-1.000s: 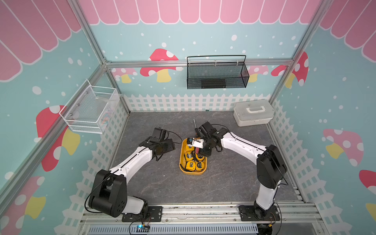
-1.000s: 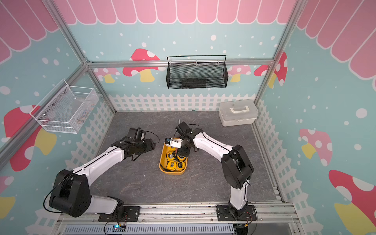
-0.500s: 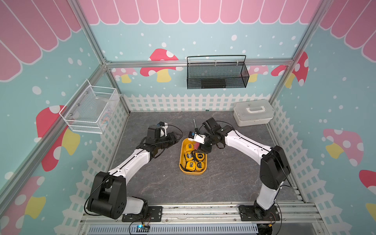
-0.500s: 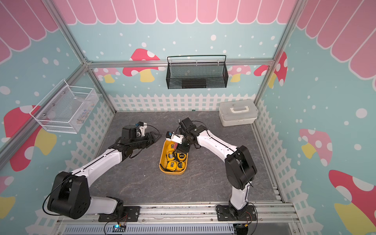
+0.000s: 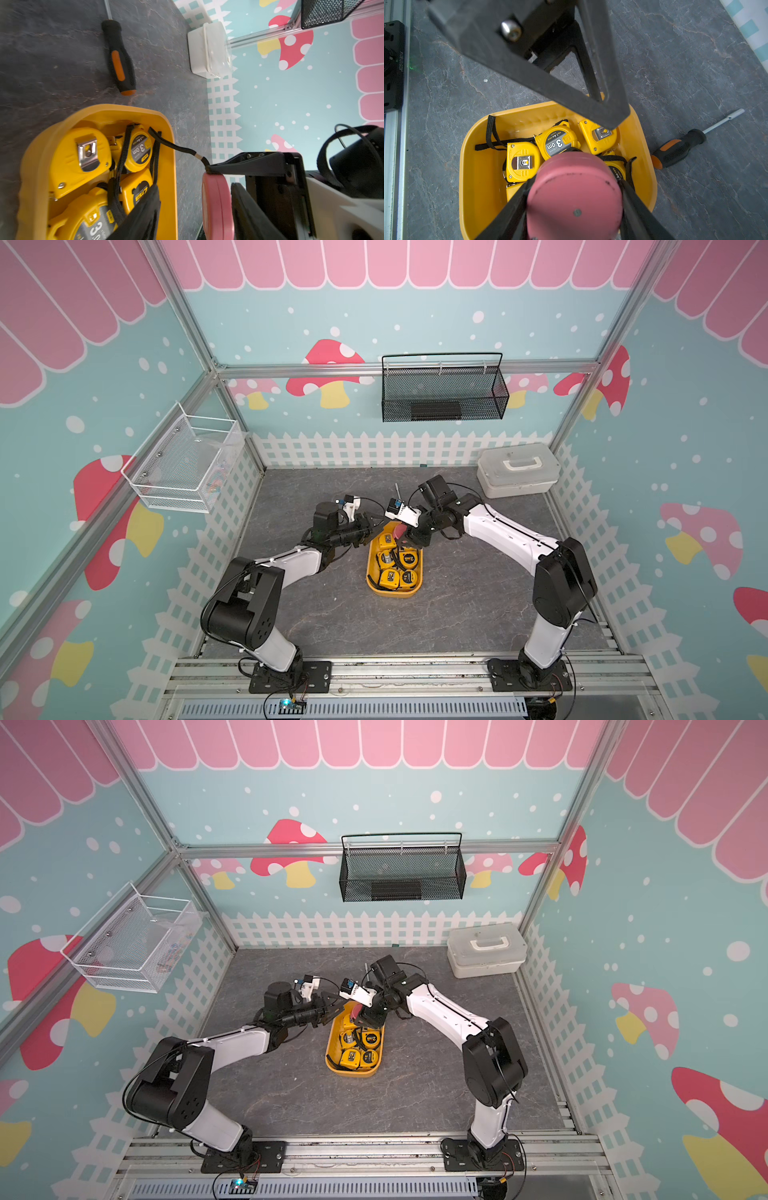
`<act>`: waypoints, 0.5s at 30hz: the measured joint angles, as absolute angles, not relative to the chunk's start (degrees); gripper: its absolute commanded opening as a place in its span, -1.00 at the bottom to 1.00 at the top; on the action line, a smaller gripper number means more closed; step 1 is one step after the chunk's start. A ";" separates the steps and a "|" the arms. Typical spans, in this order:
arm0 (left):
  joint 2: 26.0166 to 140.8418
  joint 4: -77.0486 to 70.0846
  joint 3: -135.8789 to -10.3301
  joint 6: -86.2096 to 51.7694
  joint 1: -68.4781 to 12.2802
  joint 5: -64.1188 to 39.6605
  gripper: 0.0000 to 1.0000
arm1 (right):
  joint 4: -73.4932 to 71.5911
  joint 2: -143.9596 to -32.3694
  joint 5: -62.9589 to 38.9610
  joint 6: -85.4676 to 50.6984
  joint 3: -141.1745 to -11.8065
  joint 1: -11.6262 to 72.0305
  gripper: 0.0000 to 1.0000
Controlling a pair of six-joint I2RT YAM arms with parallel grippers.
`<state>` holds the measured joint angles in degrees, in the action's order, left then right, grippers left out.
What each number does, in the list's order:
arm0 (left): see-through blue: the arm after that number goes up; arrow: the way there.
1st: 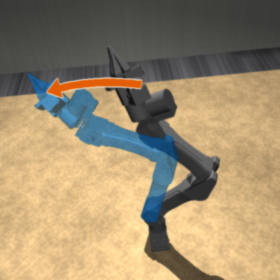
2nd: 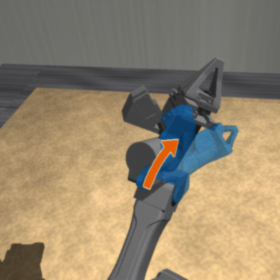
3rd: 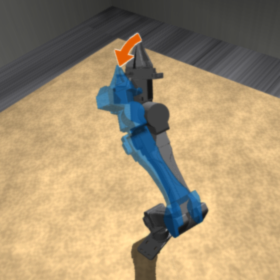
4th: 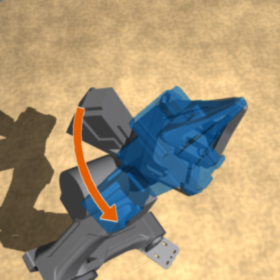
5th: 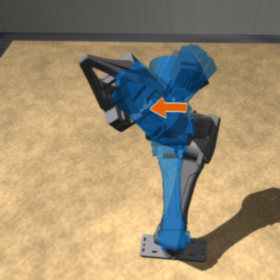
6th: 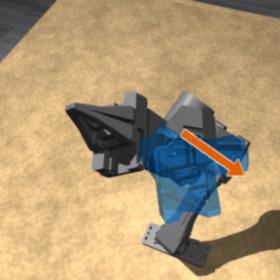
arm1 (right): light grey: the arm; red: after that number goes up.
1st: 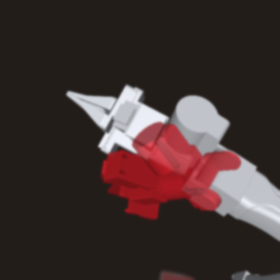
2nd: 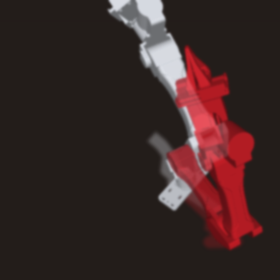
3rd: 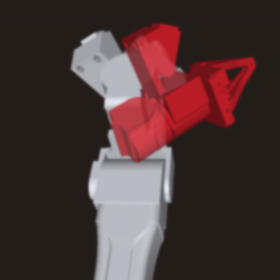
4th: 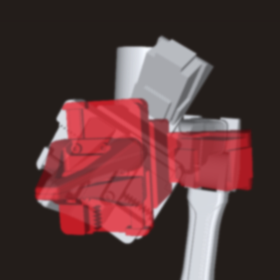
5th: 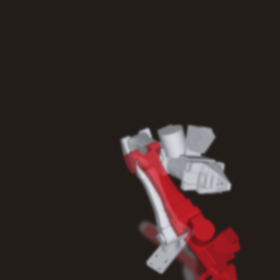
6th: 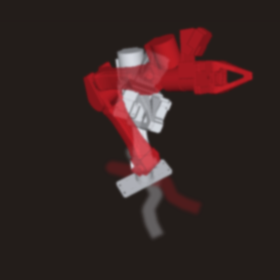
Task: Take the tape measure out of the storage box
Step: Pick up the tape measure from the storage box.
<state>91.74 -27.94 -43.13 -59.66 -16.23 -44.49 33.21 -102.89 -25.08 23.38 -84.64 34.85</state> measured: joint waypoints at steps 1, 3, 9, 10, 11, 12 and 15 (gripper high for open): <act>91.85 -28.27 -43.16 -59.81 -16.60 -44.73 0.12 | 33.17 -102.89 -25.21 23.27 -84.64 34.74 0.20; 92.20 -28.56 -43.16 -59.86 -17.39 -45.08 0.12 | 33.15 -102.89 -25.43 23.16 -84.64 34.46 0.20; 93.12 -28.56 -43.16 -59.83 -19.31 -45.30 0.14 | 33.47 -102.98 -25.69 22.81 -84.62 34.00 0.20; 93.12 -28.53 -43.16 -59.83 -19.44 -45.30 0.15 | 33.54 -102.98 -25.71 22.81 -84.62 33.98 0.20; 93.12 -28.56 -43.16 -59.83 -19.51 -45.28 0.14 | 33.61 -102.98 -25.76 22.81 -84.62 33.95 0.20; 93.12 -28.56 -43.16 -59.83 -19.57 -45.23 0.14 | 33.63 -102.98 -25.78 22.79 -84.62 33.95 0.20; 93.19 -28.53 -43.31 -59.83 -20.01 -45.25 0.09 | 33.85 -103.00 -25.82 22.63 -84.62 33.95 0.20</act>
